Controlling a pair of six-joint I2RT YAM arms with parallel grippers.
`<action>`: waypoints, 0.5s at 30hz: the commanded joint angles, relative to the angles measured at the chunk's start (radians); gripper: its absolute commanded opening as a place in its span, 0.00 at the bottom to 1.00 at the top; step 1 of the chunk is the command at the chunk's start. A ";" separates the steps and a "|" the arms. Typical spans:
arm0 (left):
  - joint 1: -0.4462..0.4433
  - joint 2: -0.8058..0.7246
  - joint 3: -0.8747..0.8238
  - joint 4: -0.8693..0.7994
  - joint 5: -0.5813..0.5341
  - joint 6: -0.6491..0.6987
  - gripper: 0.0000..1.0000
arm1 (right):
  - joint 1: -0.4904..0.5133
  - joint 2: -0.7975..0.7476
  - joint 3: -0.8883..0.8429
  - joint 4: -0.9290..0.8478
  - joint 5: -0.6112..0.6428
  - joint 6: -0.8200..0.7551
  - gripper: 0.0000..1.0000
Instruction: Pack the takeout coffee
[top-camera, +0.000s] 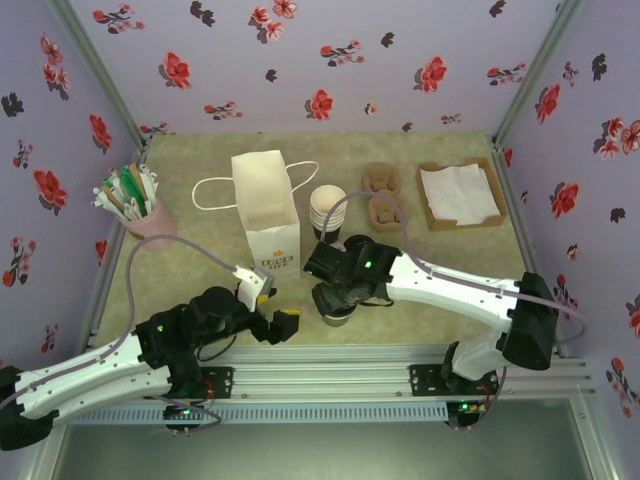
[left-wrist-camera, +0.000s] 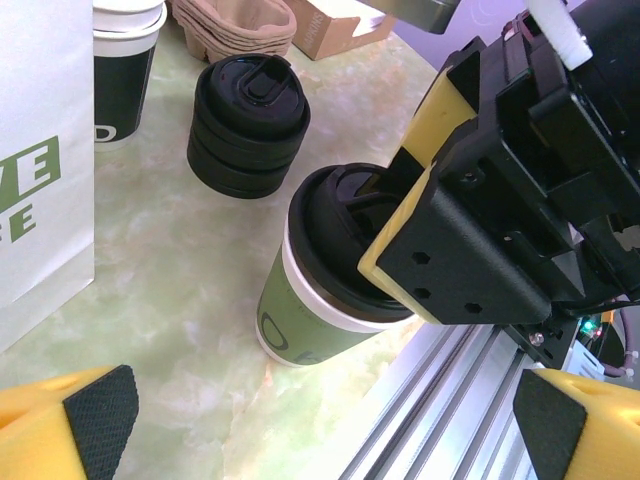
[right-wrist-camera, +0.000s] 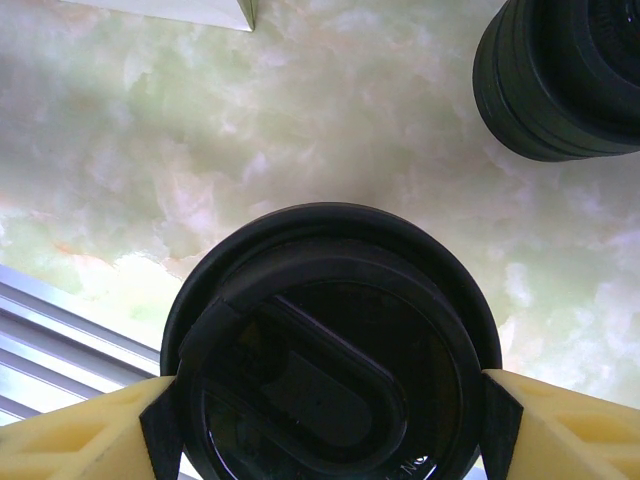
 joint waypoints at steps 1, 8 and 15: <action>0.010 -0.009 -0.009 0.034 -0.021 -0.002 1.00 | 0.009 0.005 0.006 -0.004 0.008 -0.001 0.75; 0.010 -0.004 -0.009 0.039 -0.021 0.002 1.00 | 0.008 0.009 -0.003 0.009 0.000 -0.002 0.74; 0.012 -0.004 -0.012 0.041 -0.021 0.001 1.00 | 0.008 0.017 -0.008 0.020 -0.011 -0.002 0.74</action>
